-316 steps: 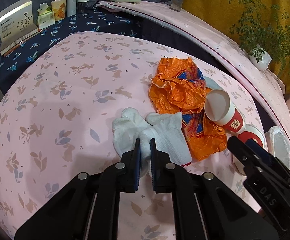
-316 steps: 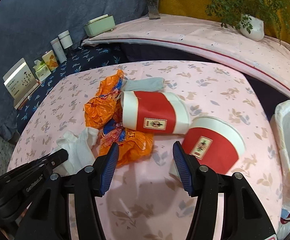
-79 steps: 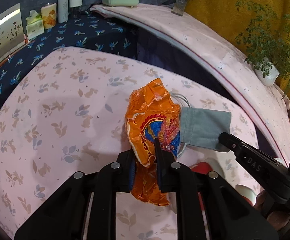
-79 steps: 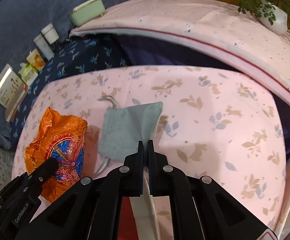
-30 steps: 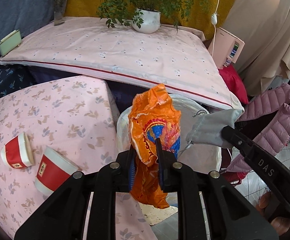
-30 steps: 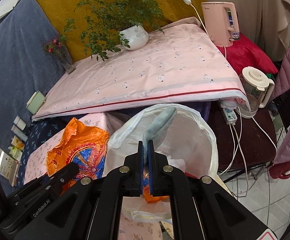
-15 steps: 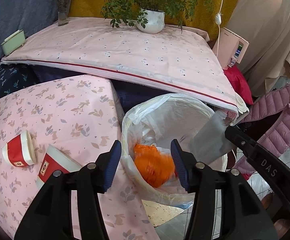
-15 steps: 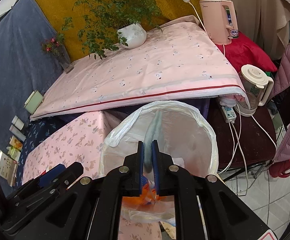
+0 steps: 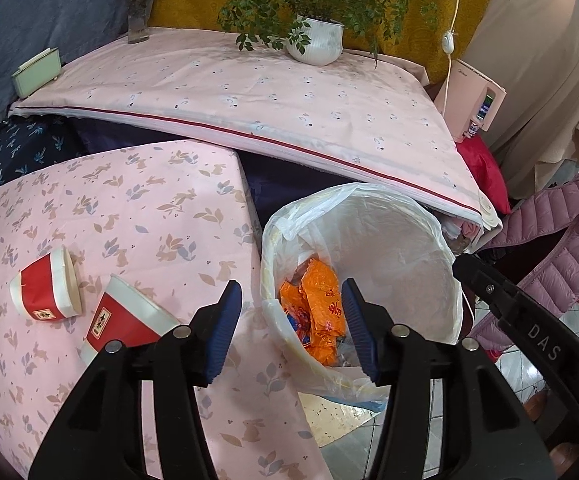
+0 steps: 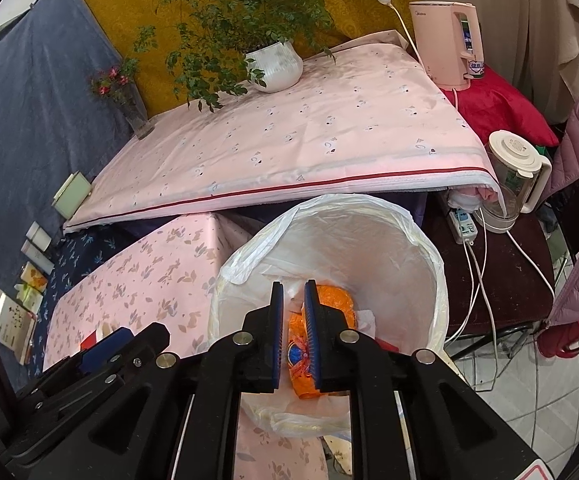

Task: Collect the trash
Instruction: 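Open both tools over the bin, dropping the bag and pouch, then move both tools back over the table toward the red paper cups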

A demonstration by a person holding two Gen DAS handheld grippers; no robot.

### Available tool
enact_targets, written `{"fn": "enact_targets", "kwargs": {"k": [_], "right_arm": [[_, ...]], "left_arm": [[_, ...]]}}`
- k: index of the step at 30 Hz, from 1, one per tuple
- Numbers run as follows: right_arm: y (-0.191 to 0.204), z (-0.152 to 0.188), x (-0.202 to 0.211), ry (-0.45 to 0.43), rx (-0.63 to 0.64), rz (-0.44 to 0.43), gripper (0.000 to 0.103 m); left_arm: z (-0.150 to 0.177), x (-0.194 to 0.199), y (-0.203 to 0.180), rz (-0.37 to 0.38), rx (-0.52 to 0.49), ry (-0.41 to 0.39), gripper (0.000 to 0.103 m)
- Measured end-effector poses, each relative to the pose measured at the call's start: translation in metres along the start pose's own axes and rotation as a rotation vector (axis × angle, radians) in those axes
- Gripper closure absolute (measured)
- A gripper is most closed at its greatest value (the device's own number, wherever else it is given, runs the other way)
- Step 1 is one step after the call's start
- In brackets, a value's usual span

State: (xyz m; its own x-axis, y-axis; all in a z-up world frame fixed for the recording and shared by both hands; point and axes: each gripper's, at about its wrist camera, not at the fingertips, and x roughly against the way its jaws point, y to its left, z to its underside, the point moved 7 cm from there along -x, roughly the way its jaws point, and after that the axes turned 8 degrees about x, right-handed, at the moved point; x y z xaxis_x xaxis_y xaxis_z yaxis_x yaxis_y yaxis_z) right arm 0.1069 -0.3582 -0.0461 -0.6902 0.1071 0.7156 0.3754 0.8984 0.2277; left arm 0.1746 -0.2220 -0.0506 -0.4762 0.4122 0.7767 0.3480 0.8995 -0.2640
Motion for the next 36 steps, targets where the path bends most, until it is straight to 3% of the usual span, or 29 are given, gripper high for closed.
{"fn": "enact_targets", "kwargs": {"k": [8, 19, 24, 26, 36], "right_arm": [[0.012, 0.01, -0.006, 0.026, 0.027, -0.011, 0.078], [0.053, 0.032, -0.023, 0.086, 0.091, -0.064, 0.075], [0.076, 0.043, -0.032, 0.114, 0.129, -0.1, 0.07], [0.087, 0.047, -0.035, 0.121, 0.149, -0.12, 0.066], [0.127, 0.062, -0.055, 0.165, 0.213, -0.196, 0.066]], "left_arm": [[0.002, 0.005, 0.032, -0.045, 0.054, -0.018, 0.039], [0.007, 0.01, 0.102, -0.131, 0.183, -0.025, 0.034], [0.009, 0.014, 0.134, -0.181, 0.241, -0.048, 0.023], [0.011, 0.015, 0.146, -0.197, 0.26, -0.05, 0.023], [0.023, 0.02, 0.192, -0.238, 0.341, -0.044, 0.022]]}}
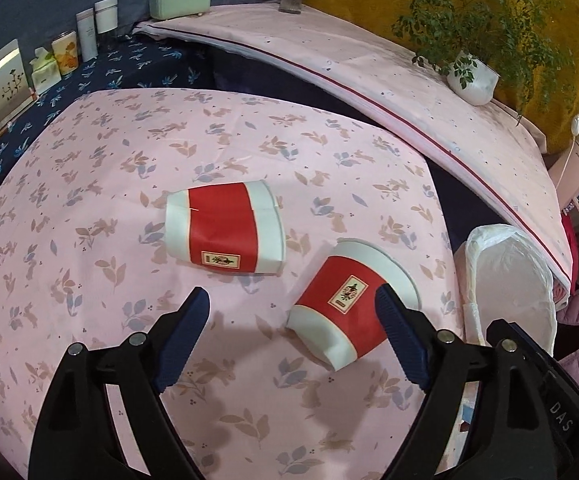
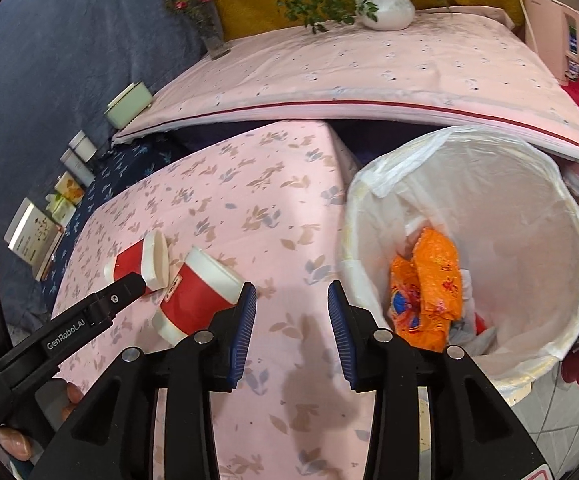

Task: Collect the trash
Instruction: 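Move both tools back over the table toward the red paper cups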

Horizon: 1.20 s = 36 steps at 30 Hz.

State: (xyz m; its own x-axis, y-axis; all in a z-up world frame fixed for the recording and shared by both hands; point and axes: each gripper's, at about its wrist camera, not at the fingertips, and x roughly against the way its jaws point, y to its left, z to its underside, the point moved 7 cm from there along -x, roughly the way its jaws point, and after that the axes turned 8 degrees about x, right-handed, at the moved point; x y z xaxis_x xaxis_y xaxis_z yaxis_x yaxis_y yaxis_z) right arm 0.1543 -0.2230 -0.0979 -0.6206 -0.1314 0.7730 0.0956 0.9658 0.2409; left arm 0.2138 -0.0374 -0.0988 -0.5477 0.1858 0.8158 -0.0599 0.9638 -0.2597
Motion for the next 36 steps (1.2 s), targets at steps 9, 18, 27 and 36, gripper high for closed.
{"fn": "enact_targets", "kwargs": {"k": [9, 18, 27, 36], "right_arm": [[0.028, -0.008, -0.03, 0.033, 0.063, -0.056, 0.059], [0.052, -0.024, -0.06, 0.065, 0.143, -0.094, 0.058], [0.07, -0.026, -0.086, 0.112, 0.189, -0.152, 0.057], [0.086, 0.0, -0.077, 0.158, 0.253, -0.234, 0.057]], "left_arm": [[-0.004, -0.008, 0.034, -0.046, 0.05, 0.009, 0.022], [-0.007, -0.017, 0.062, -0.083, 0.089, 0.02, 0.022], [-0.008, -0.027, 0.077, -0.102, 0.107, 0.036, 0.022], [-0.004, -0.029, 0.089, -0.11, 0.12, 0.05, 0.022]]}}
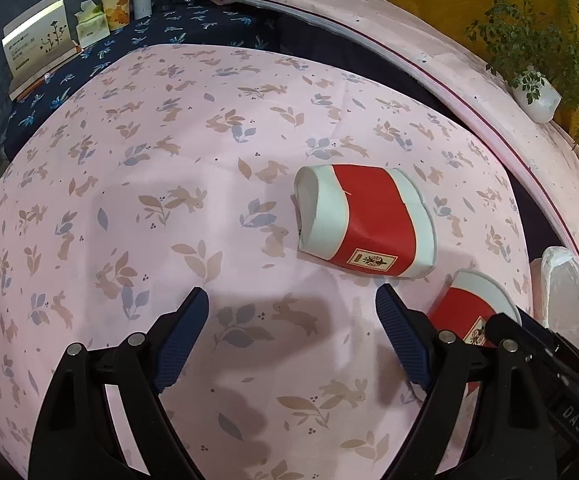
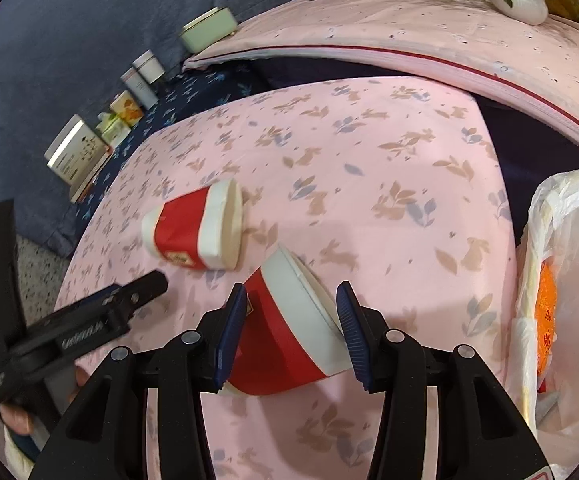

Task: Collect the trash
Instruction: 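Grasp the nearer red-and-white paper cup by its rim with the right tool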

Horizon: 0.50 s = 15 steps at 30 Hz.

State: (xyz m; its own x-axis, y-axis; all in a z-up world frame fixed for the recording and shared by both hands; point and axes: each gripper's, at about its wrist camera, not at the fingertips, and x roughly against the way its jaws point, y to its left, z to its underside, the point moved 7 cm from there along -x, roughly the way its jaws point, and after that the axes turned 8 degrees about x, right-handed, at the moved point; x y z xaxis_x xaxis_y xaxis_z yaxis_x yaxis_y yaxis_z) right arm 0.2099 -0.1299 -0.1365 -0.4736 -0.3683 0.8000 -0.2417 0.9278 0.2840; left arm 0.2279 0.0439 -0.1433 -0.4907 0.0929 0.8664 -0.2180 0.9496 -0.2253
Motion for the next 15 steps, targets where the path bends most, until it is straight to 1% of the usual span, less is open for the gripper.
{"fn": "enact_targets", "kwargs": {"k": [5, 12, 14, 15], "right_arm": [[0.017, 0.025, 0.009, 0.025, 0.034, -0.053, 0.057], [0.035, 0.061, 0.018, 0.075, 0.086, -0.078, 0.057], [0.04, 0.069, 0.019, 0.083, 0.099, -0.076, 0.066], [0.042, 0.073, 0.019, 0.088, 0.099, -0.082, 0.078]], "left_arm": [[0.01, 0.006, 0.003, -0.011, -0.03, -0.005, 0.022], [0.019, 0.016, 0.009, -0.014, -0.042, -0.012, 0.022], [0.02, 0.018, 0.008, -0.014, -0.044, -0.011, 0.022], [0.021, 0.018, 0.007, -0.013, -0.046, -0.013, 0.022]]}}
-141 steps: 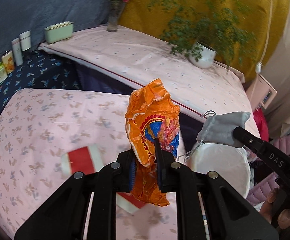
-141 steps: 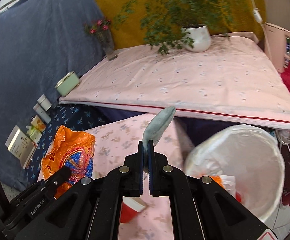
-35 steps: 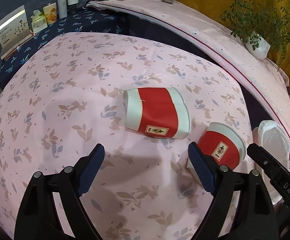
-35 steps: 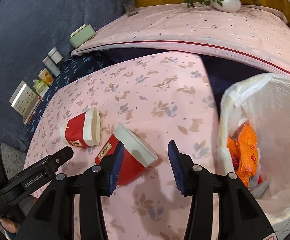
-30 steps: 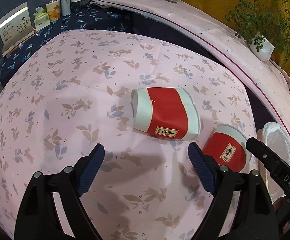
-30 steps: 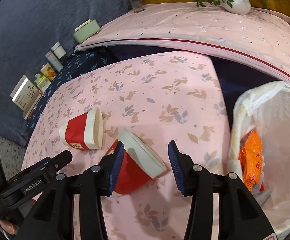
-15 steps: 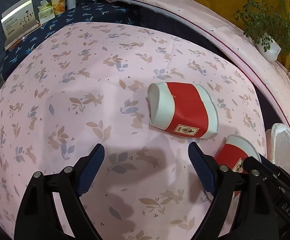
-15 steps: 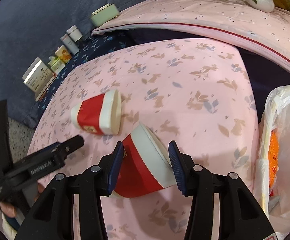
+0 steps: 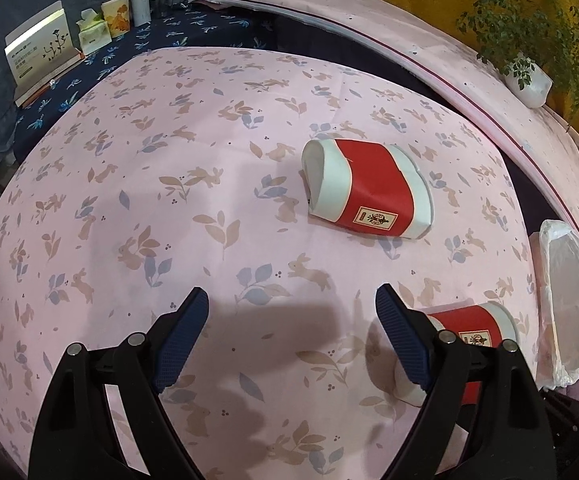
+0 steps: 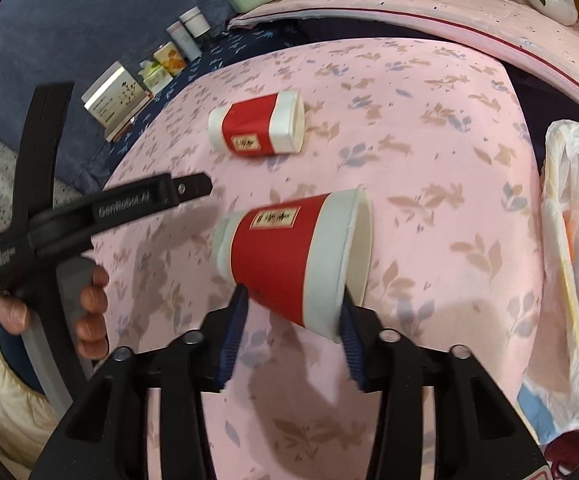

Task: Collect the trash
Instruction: 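Grasp the nearer red-and-white paper cup by its rim with the right tool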

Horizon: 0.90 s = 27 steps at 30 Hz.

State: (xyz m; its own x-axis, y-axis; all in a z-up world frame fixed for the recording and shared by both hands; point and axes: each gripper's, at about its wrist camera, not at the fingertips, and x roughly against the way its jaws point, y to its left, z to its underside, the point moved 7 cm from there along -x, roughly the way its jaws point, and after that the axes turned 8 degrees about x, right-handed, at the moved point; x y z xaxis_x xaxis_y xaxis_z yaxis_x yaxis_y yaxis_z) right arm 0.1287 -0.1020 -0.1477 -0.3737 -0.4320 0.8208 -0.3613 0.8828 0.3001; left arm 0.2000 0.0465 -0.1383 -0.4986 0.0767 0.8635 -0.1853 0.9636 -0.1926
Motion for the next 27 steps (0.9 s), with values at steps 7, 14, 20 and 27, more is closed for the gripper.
{"fn": "enact_targets", "kwargs": {"k": [7, 14, 20, 27], "right_arm": [[0.001, 0.0, 0.023, -0.082, -0.04, 0.024, 0.1], [-0.026, -0.019, 0.051, -0.172, -0.12, 0.127, 0.1], [-0.047, -0.033, 0.054, -0.21, -0.176, 0.138, 0.1], [-0.052, -0.04, 0.047, -0.215, -0.184, 0.137, 0.1]], "left_arm": [[-0.001, 0.002, -0.019, 0.022, -0.02, -0.005, 0.021], [-0.018, -0.003, -0.052, 0.037, 0.034, -0.051, 0.013], [-0.028, -0.026, -0.071, -0.058, 0.069, -0.085, 0.013], [-0.029, -0.044, -0.048, -0.223, 0.116, -0.126, 0.013]]}}
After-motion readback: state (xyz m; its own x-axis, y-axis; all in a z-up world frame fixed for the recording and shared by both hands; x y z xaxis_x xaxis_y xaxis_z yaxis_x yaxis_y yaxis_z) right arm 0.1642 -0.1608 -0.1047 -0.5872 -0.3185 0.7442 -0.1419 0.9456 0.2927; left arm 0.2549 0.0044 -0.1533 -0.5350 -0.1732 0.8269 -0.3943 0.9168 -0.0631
